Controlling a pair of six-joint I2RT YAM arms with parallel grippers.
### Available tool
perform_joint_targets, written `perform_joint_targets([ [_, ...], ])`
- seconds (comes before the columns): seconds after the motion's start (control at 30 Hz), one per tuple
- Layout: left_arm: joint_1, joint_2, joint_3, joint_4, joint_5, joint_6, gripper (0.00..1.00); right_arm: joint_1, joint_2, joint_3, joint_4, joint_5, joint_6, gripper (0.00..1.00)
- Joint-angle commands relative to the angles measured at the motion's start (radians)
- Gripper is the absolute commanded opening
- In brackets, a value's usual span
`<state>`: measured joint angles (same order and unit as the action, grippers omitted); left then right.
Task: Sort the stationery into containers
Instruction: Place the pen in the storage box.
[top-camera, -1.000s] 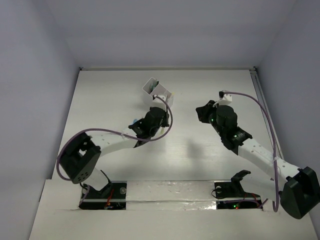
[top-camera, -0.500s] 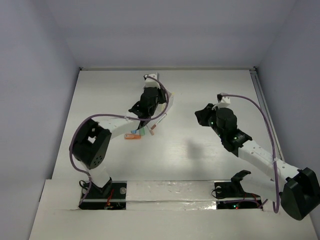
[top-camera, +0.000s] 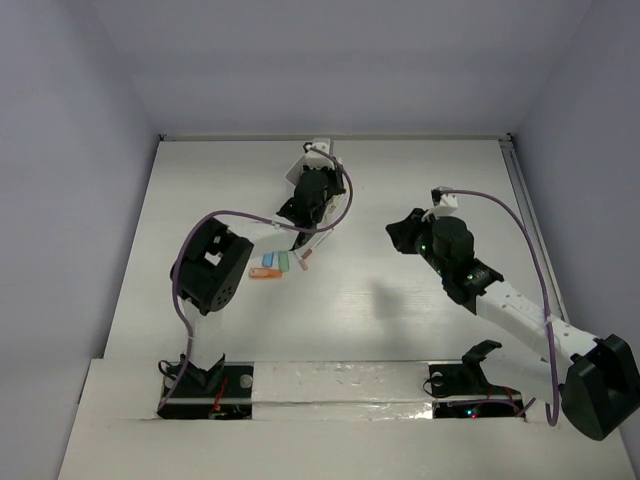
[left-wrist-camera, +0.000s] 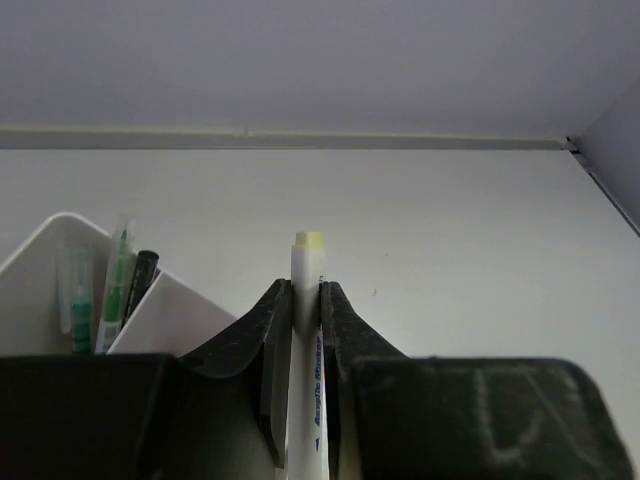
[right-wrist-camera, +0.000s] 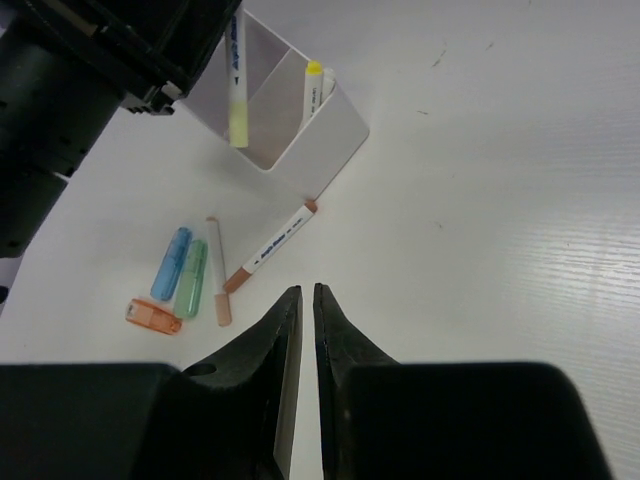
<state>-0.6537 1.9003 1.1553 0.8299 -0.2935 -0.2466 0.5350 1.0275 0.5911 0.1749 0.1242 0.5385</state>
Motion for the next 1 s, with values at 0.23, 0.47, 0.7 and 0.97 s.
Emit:
perform_joint_targets([
  [0.23, 0.014, 0.112, 0.109, 0.118, 0.011, 0.096, 0.00, -0.007, -0.037, -0.020, 0.081, -0.012, -0.026, 0.16],
  [0.47, 0.023, 0.135, 0.112, 0.143, 0.020, 0.101, 0.00, -0.007, -0.020, -0.022, 0.087, -0.014, -0.028, 0.17],
  [0.7, 0.023, 0.140, 0.103, 0.140, 0.020, 0.109, 0.02, -0.007, -0.014, -0.024, 0.089, -0.015, -0.029, 0.17],
  [0.97, 0.023, 0.118, 0.089, 0.124, 0.020, 0.107, 0.27, -0.007, -0.006, -0.022, 0.083, 0.000, -0.035, 0.17],
])
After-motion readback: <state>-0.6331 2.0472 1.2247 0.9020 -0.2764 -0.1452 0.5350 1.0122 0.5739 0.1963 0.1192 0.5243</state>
